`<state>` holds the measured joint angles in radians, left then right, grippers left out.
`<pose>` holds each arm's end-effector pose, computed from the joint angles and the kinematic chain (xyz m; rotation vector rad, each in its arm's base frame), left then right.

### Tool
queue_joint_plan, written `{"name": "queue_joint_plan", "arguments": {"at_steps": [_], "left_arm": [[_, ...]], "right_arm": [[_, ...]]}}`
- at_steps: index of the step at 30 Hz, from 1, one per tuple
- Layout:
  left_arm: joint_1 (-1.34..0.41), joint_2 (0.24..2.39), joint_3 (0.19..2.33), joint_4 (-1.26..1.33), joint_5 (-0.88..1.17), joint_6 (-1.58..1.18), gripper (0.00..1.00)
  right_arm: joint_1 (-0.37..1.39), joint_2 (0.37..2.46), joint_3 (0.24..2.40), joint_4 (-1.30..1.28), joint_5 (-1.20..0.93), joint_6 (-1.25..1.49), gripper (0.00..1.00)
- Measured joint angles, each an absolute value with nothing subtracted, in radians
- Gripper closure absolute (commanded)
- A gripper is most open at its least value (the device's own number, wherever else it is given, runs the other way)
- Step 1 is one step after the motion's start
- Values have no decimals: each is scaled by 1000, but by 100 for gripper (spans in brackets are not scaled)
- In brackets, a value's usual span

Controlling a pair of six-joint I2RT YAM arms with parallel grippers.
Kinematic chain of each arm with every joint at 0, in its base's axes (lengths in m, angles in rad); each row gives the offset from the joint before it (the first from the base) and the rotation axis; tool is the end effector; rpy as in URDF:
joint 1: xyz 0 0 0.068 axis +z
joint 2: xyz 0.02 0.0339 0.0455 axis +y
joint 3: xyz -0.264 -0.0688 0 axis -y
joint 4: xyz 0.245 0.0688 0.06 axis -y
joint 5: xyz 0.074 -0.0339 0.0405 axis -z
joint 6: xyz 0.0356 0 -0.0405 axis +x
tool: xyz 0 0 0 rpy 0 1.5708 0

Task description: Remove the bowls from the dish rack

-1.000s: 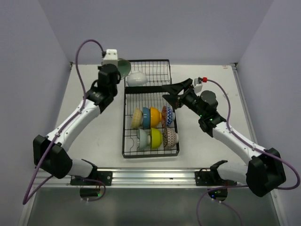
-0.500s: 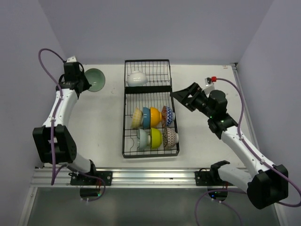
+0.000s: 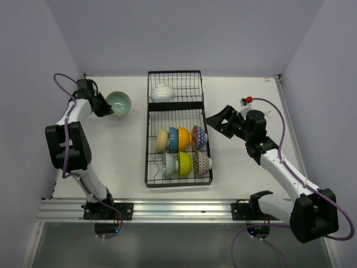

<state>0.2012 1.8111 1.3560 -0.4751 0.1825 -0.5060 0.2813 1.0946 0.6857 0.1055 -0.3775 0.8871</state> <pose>0.3878 0.0725 0.2287 -0.7986 2.3840 -0.3538 0.2364 0.0820 0.2738 0.3288 1.9934 1.1296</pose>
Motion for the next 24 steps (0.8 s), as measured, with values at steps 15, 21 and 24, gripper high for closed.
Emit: {"name": "queue_joint_plan", "arguments": {"at_steps": [15, 21, 24], "left_arm": [[206, 1981, 1483, -479, 251, -573, 99], [225, 2024, 1485, -479, 271, -593, 90], [237, 2046, 1485, -479, 274, -594, 87]], "right_arm": [[246, 1177, 635, 170, -431, 878, 12], [245, 1206, 622, 203, -443, 880, 11], [245, 1214, 622, 213, -449, 879, 11]]}}
